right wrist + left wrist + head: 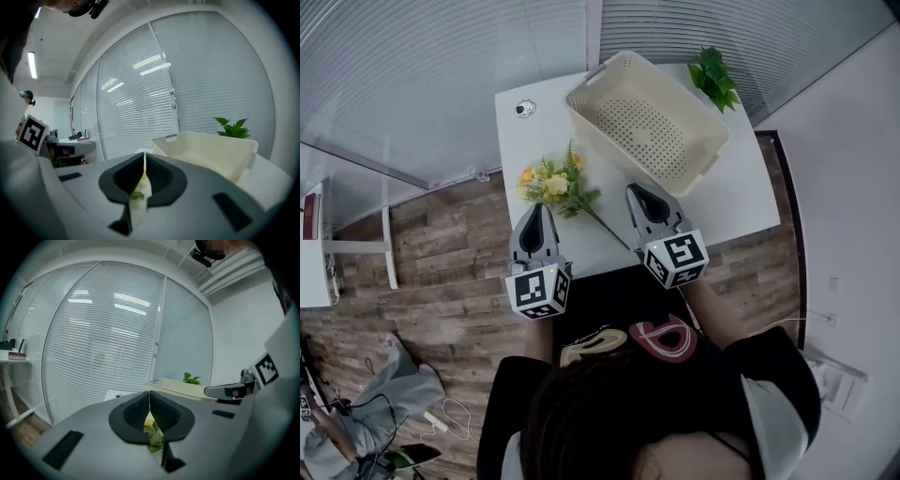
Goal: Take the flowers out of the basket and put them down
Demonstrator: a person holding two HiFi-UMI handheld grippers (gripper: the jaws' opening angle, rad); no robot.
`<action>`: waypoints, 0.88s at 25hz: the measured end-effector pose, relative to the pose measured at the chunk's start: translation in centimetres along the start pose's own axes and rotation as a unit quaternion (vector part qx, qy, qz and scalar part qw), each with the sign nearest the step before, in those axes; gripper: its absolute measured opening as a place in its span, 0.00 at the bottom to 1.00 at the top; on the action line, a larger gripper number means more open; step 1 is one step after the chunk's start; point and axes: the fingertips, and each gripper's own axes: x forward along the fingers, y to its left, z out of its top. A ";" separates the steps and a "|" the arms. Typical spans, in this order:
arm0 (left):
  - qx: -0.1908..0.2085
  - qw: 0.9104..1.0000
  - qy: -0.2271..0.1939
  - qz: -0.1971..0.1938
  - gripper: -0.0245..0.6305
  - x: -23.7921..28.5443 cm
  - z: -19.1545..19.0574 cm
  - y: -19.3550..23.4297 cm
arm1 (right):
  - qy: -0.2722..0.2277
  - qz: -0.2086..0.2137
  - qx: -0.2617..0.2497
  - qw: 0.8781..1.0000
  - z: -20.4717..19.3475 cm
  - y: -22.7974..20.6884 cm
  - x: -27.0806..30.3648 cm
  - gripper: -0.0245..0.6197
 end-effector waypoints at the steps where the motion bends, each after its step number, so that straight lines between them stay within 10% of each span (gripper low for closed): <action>1: -0.001 1.000 0.000 0.002 0.07 0.0 -0.1 0.1 | -0.002 0.000 -0.004 1.000 0.1 0.1 0.1 0.07; 22: -0.008 1.000 0.001 0.020 0.07 -1.1 -0.5 0.7 | 0.007 0.019 -0.046 0.999 -0.6 1.8 0.8 0.05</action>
